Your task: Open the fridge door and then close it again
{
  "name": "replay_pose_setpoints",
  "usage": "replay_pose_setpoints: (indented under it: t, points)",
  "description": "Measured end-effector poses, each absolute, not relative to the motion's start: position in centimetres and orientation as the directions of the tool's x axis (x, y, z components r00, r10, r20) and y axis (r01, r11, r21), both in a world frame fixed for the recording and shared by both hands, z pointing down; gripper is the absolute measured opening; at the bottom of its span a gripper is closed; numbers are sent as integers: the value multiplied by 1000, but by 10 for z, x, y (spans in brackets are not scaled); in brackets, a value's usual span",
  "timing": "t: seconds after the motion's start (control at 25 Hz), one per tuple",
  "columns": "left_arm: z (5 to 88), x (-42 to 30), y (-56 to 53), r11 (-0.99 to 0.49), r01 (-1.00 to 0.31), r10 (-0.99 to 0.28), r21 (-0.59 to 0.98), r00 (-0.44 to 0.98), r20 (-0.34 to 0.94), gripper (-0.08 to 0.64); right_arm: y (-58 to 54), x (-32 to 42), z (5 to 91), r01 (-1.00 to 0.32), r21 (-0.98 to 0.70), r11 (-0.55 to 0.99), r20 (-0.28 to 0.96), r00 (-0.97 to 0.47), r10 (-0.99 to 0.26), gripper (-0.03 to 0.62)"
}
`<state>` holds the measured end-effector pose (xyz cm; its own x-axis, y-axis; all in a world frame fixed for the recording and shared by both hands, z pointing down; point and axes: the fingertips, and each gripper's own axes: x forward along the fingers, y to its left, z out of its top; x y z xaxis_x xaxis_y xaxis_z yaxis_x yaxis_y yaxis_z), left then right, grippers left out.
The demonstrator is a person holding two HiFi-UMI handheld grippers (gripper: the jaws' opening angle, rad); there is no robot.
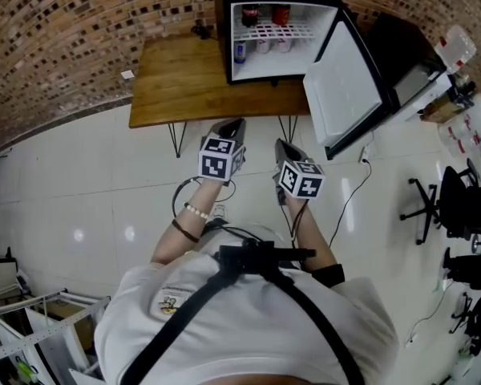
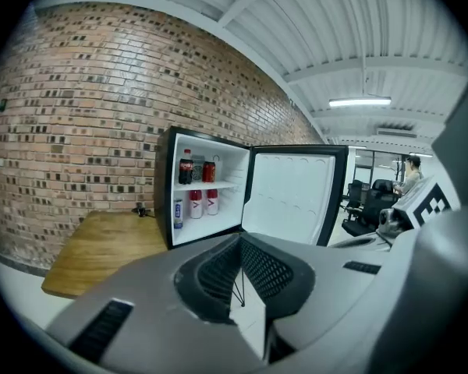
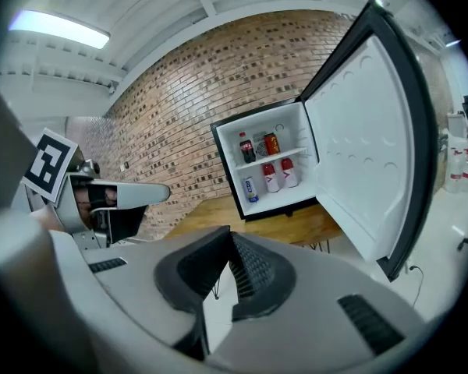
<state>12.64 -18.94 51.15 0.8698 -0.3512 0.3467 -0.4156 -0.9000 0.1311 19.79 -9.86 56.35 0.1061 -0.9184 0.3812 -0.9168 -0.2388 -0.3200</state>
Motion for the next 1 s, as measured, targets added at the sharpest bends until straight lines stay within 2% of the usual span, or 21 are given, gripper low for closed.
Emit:
replay_pose_setpoints:
  t: [0.44, 1.0]
  points:
    - [546, 108, -166, -892, -415, -322, 176, 860, 397, 0, -72, 194, 553, -913, -323, -247, 361, 122, -924, 15]
    - [528, 109, -162, -900, -392, -308, 191, 881, 358, 0, -61, 211, 520, -915, -293, -277, 299, 188, -936, 15]
